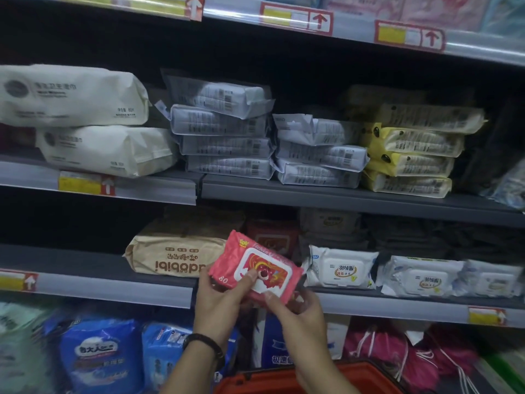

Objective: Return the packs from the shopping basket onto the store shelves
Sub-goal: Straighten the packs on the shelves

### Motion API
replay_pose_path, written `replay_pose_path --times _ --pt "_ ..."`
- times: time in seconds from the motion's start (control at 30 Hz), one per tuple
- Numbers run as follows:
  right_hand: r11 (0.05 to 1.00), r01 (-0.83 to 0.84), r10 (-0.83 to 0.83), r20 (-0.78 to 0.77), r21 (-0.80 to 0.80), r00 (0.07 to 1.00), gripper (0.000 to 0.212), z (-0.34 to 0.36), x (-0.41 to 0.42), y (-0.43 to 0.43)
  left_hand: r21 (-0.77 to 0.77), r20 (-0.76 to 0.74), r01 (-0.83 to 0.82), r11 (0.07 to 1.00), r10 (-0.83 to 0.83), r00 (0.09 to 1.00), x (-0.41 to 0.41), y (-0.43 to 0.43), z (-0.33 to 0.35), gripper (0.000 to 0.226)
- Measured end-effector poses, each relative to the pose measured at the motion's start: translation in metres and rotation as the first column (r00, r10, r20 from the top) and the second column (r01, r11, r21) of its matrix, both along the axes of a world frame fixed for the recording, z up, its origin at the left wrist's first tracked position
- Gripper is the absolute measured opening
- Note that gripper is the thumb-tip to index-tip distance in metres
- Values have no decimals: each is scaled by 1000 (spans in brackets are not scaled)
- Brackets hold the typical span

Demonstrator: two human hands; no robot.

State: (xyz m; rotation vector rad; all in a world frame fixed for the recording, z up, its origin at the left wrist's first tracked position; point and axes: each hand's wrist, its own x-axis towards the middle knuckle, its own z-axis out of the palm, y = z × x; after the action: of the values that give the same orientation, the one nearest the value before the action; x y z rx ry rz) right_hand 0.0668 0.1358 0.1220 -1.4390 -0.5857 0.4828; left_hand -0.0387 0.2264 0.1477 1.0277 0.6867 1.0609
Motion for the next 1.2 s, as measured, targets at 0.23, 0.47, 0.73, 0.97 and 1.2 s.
replay_pose_path --times 0.23,0.47,0.73,0.97,1.2 --pt "991 121 -130 194 57 972 24 16 17 15 145 -79 -40 989 52 996 11 17 -6 42" --pt "959 217 -109 472 -181 875 24 9 53 32 476 -379 -147 867 353 855 27 31 -9 41" --pt "829 367 -58 587 -421 807 21 4 53 38 509 -583 10 861 336 740 48 29 -15 46" --pt "878 331 -86 568 -344 819 59 -5 36 28 527 -548 1 850 338 765 56 24 -25 49" --pt "806 180 99 429 -563 898 90 18 39 21 487 -609 219 845 150 779 58 22 -27 71"
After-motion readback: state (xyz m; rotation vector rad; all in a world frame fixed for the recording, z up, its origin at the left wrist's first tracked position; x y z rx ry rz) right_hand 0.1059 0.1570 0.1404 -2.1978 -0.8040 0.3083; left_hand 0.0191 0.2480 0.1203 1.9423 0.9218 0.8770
